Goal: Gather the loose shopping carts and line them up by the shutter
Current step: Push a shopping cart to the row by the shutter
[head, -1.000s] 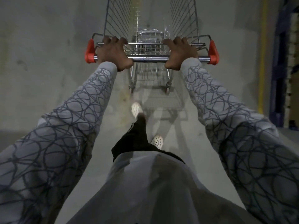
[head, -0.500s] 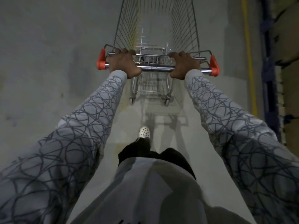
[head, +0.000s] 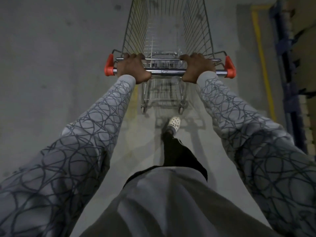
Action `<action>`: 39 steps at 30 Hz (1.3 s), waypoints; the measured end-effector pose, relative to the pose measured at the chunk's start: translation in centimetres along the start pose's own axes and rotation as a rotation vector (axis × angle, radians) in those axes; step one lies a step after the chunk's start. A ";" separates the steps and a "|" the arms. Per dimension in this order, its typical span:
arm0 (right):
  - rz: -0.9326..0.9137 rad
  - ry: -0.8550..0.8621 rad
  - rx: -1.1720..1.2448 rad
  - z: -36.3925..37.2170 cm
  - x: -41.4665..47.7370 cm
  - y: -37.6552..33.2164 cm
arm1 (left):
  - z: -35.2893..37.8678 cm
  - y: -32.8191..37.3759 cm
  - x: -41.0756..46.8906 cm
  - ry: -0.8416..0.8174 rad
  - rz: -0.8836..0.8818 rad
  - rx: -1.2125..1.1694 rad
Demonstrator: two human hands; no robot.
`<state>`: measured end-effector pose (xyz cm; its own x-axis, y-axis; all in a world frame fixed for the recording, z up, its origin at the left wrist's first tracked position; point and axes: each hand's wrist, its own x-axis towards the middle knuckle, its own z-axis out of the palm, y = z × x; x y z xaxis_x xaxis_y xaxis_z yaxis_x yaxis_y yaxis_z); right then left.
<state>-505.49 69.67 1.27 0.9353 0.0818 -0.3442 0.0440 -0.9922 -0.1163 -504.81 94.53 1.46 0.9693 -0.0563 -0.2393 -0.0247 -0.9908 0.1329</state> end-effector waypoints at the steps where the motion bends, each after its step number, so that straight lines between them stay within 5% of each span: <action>1: -0.003 0.007 -0.001 -1.0 2.7 0.9 | -0.7 0.7 2.7 -0.006 -0.003 -0.002; 24: -0.027 0.002 0.026 -22.4 56.6 13.2 | -16.1 8.8 62.9 -0.296 0.084 0.065; 39: -0.005 -0.031 -0.012 -36.1 89.4 25.7 | -22.2 17.8 98.2 -0.217 0.141 -0.064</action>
<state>-408.11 48.09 1.12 0.9238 0.0892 -0.3724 0.0529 -0.9929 -0.1065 -404.68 74.10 1.69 0.8822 -0.2255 -0.4133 -0.1341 -0.9618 0.2386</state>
